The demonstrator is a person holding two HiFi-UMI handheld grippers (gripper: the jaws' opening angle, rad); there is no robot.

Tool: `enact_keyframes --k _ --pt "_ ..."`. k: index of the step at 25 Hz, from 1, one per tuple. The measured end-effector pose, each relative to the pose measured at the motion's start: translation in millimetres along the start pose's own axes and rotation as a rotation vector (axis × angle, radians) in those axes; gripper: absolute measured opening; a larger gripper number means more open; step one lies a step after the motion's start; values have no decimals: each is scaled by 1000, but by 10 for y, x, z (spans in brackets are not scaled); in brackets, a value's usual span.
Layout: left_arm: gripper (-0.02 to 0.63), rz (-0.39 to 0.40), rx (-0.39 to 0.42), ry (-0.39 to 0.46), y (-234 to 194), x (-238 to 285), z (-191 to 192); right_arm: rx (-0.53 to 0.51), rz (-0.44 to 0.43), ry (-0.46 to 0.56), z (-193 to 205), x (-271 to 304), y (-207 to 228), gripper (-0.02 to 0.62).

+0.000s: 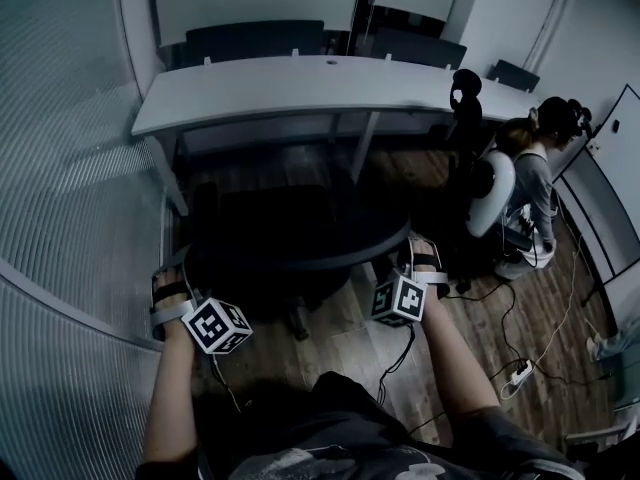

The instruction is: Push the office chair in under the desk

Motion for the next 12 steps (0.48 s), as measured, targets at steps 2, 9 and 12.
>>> enact_keyframes --k 2,9,12 --pt "250 -7 0 7 -6 77 -98 -1 3 0 57 117 83 265" --pt "245 0 -2 8 -84 535 -355 -9 16 19 188 615 315 265" --pt "245 2 -5 -3 -119 679 -487 -15 12 34 256 794 436 265"
Point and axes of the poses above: the fingertips, and each gripper's own axes: x forward along the fingers, y to its right, z out of its underside, the point moved 8 cm from there along -x, backward along the fingers, and after that the axes turned 13 degrees about x, right-handed, at the moved point
